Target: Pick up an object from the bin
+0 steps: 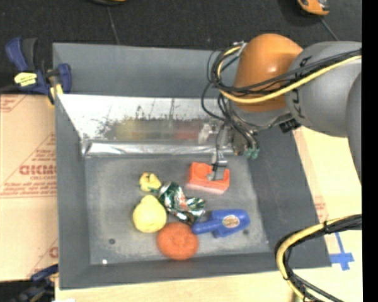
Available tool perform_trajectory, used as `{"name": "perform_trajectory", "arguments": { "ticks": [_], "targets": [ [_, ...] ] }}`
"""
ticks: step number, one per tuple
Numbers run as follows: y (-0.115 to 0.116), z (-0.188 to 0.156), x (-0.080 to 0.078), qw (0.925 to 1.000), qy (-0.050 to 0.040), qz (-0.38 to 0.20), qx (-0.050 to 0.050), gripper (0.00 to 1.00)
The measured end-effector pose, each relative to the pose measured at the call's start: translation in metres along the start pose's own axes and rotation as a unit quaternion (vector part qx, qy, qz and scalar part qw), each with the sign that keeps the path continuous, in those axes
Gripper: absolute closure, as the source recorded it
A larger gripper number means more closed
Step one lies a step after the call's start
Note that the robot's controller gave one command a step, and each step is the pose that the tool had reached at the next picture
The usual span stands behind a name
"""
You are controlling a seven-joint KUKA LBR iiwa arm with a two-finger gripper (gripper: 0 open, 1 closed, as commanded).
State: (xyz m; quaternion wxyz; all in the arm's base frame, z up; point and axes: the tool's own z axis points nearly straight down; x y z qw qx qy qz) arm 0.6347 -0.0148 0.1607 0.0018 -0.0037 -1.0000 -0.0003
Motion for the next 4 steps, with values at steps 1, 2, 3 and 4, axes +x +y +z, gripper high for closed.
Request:
{"name": "perform_trajectory", "arguments": {
  "ticks": [1,2,3,4],
  "targets": [
    [0.0,-0.005,-0.001,1.0,-0.0039,0.0,0.0,0.0],
    [-0.014,0.05,0.003,0.9985,-0.0053,0.054,0.0,0.0],
    [-0.02,0.08,0.005,0.9982,-0.0031,0.059,0.0,0.0],
    [-0.016,0.06,0.014,0.994,-0.0042,0.109,-0.001,0.0]
  ]
}}
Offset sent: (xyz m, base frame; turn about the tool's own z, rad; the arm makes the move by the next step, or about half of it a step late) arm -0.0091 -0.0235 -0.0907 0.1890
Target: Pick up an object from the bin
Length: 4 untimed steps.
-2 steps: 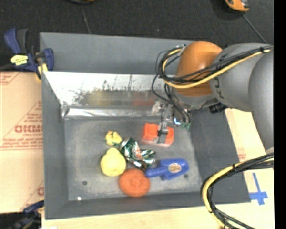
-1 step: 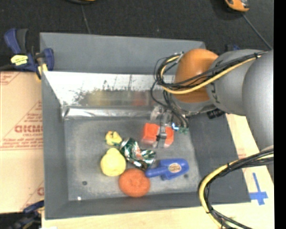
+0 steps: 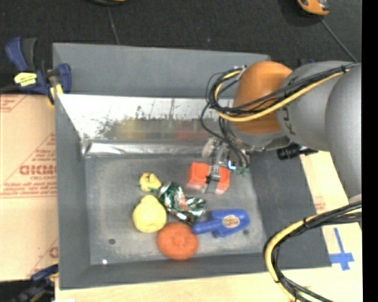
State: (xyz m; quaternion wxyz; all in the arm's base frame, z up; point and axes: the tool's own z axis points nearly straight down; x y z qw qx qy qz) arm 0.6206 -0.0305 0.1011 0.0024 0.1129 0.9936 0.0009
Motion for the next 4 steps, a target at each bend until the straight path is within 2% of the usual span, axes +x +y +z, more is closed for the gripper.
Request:
{"name": "perform_trajectory", "arguments": {
  "ticks": [1,2,3,4],
  "targets": [
    [-0.015,0.031,-0.008,0.9984,0.0004,-0.056,0.002,0.0],
    [-0.009,0.028,0.002,1.0,-0.005,-0.002,0.0,1.0],
    [-0.009,0.028,0.002,1.0,-0.0051,-0.003,0.0,1.0],
    [-0.009,-0.003,0.006,1.0,0.0002,-0.003,0.001,1.0]
  ]
}}
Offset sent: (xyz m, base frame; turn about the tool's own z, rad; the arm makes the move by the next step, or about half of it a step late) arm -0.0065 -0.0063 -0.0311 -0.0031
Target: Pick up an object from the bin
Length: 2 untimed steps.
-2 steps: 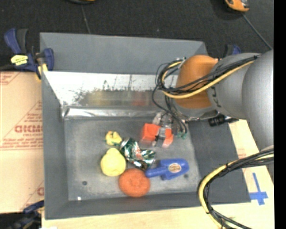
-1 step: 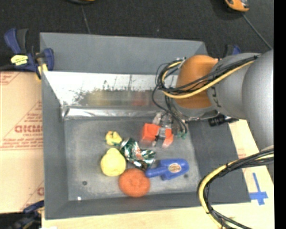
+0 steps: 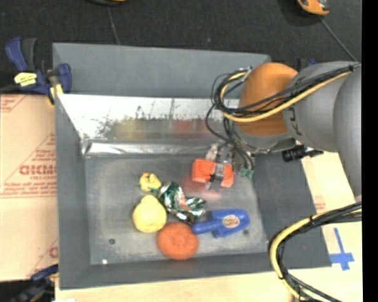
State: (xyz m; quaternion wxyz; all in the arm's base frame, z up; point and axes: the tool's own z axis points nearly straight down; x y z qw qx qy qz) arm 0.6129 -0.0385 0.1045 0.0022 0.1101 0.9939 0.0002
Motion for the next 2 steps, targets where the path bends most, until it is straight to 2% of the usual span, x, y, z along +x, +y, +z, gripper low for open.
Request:
{"name": "perform_trajectory", "arguments": {
  "ticks": [2],
  "targets": [
    [-0.001,-0.084,-0.001,1.0,-0.0008,-0.001,0.0,1.0]
  ]
}}
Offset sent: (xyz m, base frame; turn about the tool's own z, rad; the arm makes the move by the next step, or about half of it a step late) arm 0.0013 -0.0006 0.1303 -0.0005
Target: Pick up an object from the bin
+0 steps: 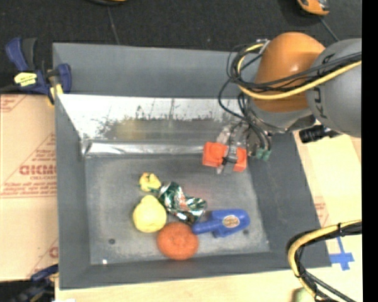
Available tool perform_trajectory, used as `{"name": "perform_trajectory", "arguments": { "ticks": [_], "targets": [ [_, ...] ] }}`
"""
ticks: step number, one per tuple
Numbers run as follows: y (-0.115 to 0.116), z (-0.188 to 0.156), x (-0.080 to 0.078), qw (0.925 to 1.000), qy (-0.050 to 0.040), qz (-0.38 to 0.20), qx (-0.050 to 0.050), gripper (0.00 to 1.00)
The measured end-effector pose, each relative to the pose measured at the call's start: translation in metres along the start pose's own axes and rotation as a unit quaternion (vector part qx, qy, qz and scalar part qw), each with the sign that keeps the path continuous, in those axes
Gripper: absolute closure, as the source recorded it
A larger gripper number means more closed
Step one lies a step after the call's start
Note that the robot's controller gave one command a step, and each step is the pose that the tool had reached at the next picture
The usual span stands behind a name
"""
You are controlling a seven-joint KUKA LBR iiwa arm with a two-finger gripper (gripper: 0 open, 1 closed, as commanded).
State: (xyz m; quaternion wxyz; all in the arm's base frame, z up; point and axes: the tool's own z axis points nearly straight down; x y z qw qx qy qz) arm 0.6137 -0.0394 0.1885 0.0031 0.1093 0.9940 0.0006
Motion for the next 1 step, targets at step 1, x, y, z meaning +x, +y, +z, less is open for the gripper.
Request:
{"name": "perform_trajectory", "arguments": {
  "ticks": [1],
  "targets": [
    [-0.0002,-0.033,-0.0019,1.0,-0.0037,0.0,-0.001,1.0]
  ]
}}
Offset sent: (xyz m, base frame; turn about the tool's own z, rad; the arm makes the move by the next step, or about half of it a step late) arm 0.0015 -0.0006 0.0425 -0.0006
